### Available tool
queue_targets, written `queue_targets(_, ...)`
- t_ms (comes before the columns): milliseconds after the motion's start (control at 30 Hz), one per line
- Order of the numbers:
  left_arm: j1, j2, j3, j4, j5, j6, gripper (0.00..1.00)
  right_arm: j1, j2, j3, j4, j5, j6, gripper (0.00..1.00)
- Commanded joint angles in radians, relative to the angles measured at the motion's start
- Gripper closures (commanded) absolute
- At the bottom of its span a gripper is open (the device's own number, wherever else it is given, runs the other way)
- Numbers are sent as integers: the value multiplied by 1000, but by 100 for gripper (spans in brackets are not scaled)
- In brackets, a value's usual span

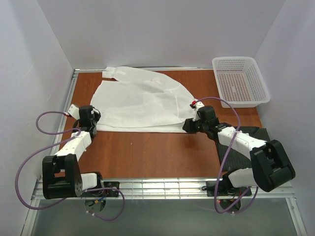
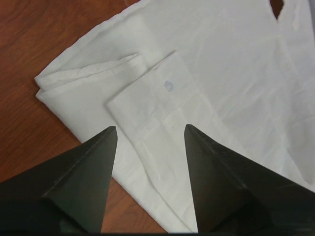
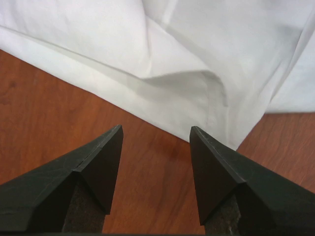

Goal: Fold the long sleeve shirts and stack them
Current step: Fold the shirt

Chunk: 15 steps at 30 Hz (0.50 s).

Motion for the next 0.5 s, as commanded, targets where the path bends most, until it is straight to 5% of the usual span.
queue_targets(0,-3,-28,86,-31,31,76,46,7,-29,105,10,-46,15,48)
queue_targets(233,-3,140,201,-36,223,148,44,13,130,331,46,-198,91,54)
queue_targets(467,-4,334,273,-50,267,119,45,43,334,451,137,-353,154,64)
